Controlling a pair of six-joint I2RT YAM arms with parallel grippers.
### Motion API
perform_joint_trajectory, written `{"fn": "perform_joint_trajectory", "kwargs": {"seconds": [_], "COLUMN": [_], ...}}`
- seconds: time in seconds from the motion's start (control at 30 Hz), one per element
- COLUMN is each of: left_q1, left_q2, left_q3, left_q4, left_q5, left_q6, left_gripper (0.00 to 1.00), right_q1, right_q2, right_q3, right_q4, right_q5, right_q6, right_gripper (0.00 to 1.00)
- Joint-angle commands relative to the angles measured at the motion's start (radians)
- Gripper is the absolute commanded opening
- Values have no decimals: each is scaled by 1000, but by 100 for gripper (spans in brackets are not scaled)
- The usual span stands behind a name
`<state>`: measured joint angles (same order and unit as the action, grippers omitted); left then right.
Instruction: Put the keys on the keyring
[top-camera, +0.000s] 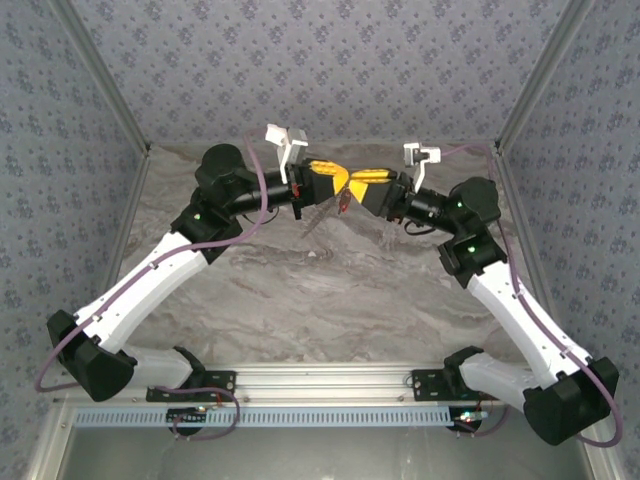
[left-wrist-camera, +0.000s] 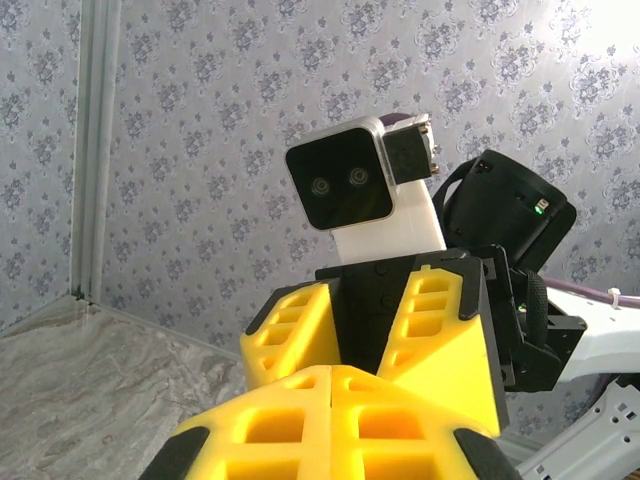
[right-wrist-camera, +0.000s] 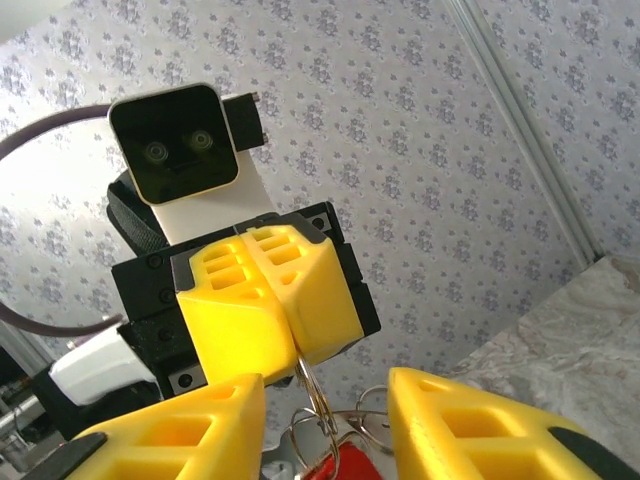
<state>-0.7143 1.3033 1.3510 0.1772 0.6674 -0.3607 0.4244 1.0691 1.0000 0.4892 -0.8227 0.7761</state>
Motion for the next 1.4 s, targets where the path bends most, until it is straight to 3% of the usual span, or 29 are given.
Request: {"fn": "perform_joint_trajectory", "kwargs": {"seconds": [0.0, 0.17, 0.3, 0.33, 0.43, 0.53, 0.63, 0.93, 1.17, 1.37], "left_q1": [-3, -2, -1, -1, 2, 5, 8, 9, 9, 10], "left_q2": [-18, -14, -16, -21, -45, -53, -40, 38, 98, 146], "left_q3": [3, 5, 26, 39, 64, 101, 142, 228, 300, 345], "left_q4": [48, 56, -15, -60, -192, -343, -472, -629, -674, -689], "left_q5": [22, 22, 6, 4, -7, -8, 29, 127, 192, 233], "left_q6": [-3, -11, 27, 54, 153, 254, 343, 452, 484, 484], "left_gripper": [0, 0, 0, 5, 41, 57, 64, 65, 53, 49], "right_q1": [15, 18, -19, -40, -96, -143, -171, -162, -123, -97], "right_q2": [16, 22, -5, -14, -26, -14, 14, 112, 122, 124], "right_q3": [42, 49, 71, 88, 161, 257, 336, 498, 511, 512], "right_q4": [5, -22, -154, -225, -477, -691, -864, -1144, -1191, -1204], "right_q5": [13, -10, -42, -58, -104, -156, -211, -296, -296, -279], "right_q6": [-29, -34, -97, -136, -305, -449, -567, -751, -786, -798], "right_gripper": [29, 0, 0, 0, 0, 0, 0, 0, 0, 0]}}
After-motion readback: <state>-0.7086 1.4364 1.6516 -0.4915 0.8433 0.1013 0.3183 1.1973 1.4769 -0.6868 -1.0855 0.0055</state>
